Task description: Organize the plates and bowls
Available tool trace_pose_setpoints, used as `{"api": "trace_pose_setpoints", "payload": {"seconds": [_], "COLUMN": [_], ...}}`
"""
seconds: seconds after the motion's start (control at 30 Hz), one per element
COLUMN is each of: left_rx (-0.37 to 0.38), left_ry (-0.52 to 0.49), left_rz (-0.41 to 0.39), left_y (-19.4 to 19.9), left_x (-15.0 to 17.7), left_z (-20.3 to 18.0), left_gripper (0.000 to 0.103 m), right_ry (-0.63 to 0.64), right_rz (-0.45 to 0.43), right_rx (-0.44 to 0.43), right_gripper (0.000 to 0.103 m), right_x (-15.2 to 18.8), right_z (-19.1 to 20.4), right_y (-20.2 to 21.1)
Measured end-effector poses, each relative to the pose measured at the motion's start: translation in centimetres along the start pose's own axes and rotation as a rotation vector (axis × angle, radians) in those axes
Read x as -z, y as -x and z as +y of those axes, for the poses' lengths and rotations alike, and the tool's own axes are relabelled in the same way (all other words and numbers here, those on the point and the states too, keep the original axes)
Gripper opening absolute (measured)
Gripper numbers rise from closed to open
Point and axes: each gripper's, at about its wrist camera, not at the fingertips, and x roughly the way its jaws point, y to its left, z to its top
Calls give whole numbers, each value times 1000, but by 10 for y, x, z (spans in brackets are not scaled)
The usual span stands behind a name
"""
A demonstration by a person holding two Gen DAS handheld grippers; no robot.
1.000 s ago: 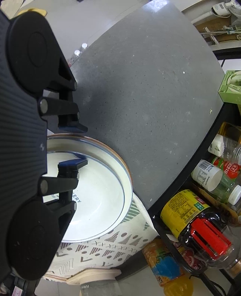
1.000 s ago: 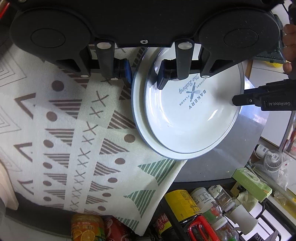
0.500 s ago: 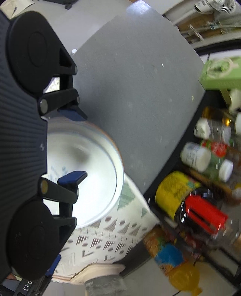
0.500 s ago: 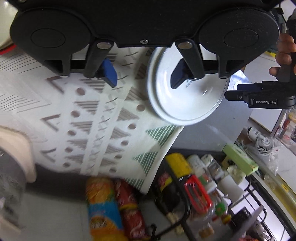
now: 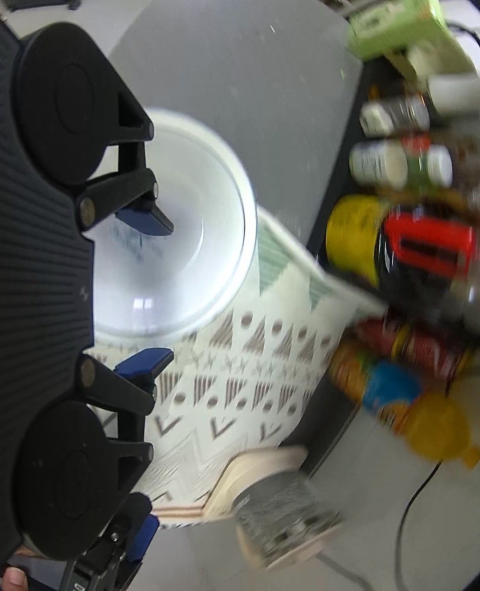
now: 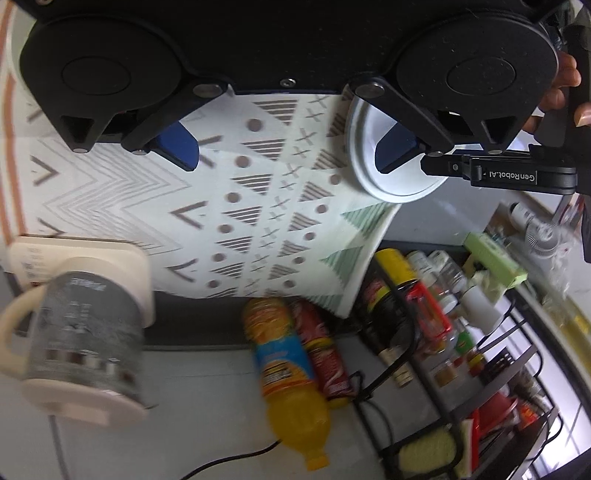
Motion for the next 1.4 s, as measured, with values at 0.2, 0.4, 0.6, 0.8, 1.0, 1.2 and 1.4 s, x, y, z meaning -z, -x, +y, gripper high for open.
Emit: {"api": "trace_pose_setpoints", "payload": {"seconds": [0.2,0.4,0.6,0.8,1.0,1.2,1.4], "left_rx": [69,135,206,253,277,294,290], "left_ry": [-99,-199,-278,-324,-380,-420,-422], "left_rz": [29,58,95,175,231,296,353], "left_y": [-10,-19,-31,-50,-66,-84,-104], "left_x": [0,6,10,21,31,43,51], "left_z": [-42,-87,-128,-154,-174,-187,-190], "left_gripper": [66,66,66,66,66,65,65], "right_ry": [-85,-187,-280,-363,-438,-573,-688], "right_rz": [-61,-103,-127,-126,-92,-37,20], "right_rx": [64,134,218,295,349,345,335], "right_gripper": [103,103,103,103,102,95,75], "right_x": [11,23,39,58,80,107,130], "right_z": [-24,-53,-83,-106,-122,-138,-147], "right_y": [23,44,60,71,74,68,58]}}
